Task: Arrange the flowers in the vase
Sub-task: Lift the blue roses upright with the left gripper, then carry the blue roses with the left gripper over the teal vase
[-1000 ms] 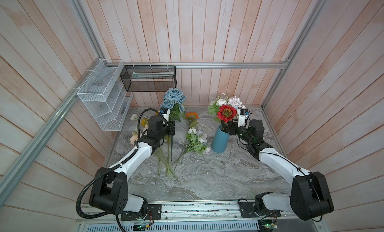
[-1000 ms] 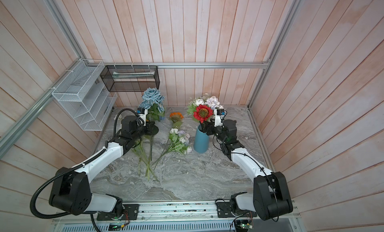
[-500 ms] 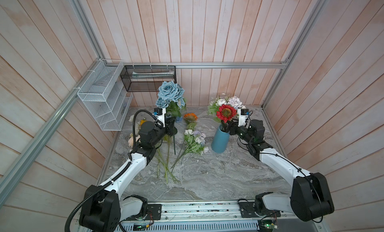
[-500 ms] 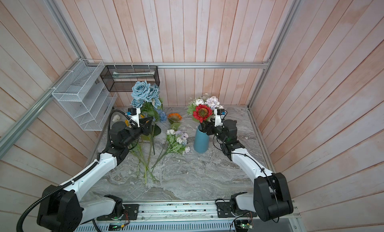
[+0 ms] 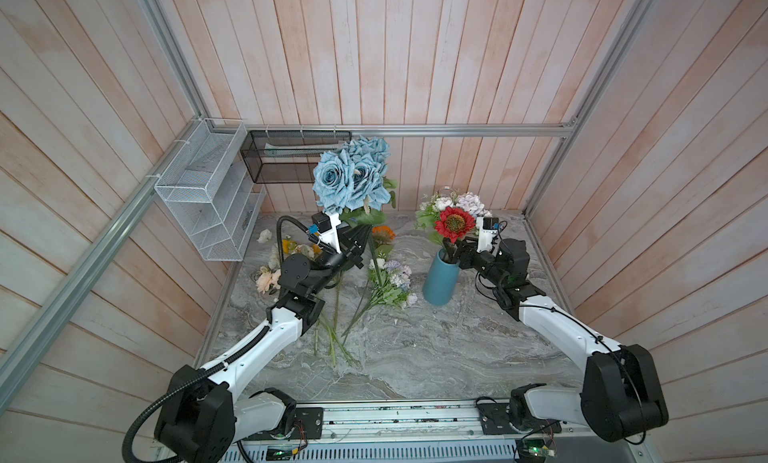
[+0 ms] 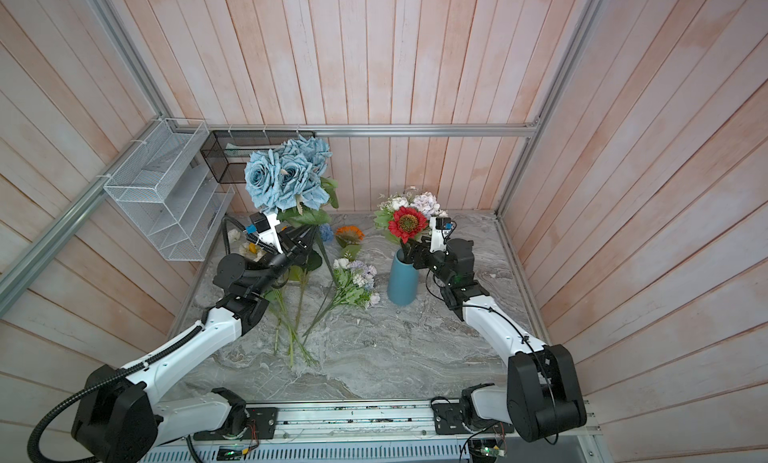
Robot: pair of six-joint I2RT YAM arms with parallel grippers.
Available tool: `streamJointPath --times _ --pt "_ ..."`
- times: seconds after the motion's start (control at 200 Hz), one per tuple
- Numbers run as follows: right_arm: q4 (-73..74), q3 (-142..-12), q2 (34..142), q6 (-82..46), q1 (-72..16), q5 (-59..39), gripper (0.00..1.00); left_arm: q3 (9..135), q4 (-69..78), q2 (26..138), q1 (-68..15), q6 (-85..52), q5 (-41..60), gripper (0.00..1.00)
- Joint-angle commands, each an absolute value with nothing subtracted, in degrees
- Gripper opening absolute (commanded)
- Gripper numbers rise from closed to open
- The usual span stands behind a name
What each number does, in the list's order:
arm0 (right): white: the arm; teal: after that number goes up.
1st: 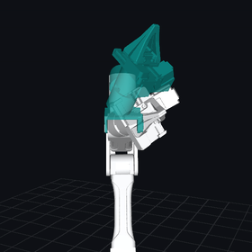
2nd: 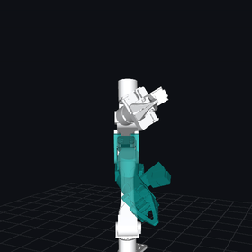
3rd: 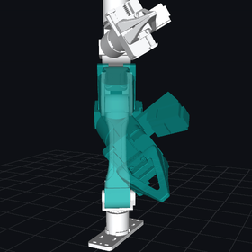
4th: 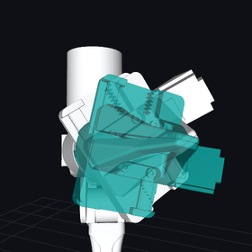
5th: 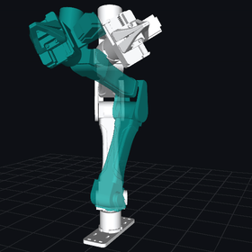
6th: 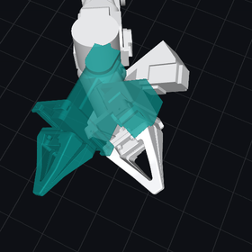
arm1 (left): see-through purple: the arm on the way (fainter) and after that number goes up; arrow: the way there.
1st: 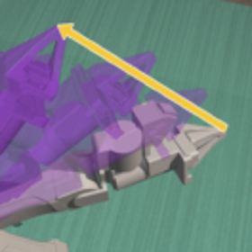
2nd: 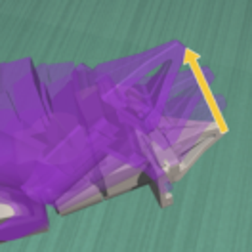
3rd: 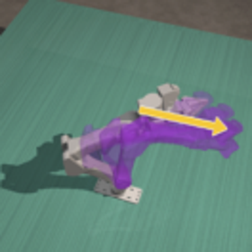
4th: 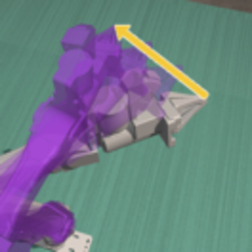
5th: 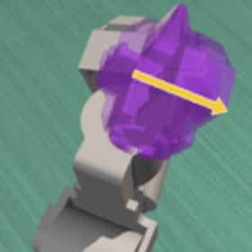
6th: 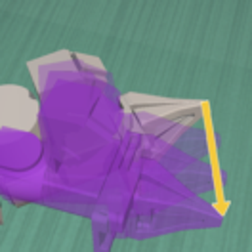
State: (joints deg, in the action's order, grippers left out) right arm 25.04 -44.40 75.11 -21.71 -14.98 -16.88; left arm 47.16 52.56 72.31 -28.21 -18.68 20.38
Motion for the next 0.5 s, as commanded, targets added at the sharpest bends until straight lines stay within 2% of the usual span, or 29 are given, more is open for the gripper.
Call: streamJointPath --times 0.0,0.495 --pt "24.61 -46.14 75.17 -24.07 -15.21 -14.86 0.78 49.69 65.34 76.28 -31.61 -18.11 16.05 0.00" --pt "25.72 -45.70 75.32 -26.19 -13.51 -17.96 0.78 64.75 83.13 94.44 -35.86 -26.97 13.49 0.00"
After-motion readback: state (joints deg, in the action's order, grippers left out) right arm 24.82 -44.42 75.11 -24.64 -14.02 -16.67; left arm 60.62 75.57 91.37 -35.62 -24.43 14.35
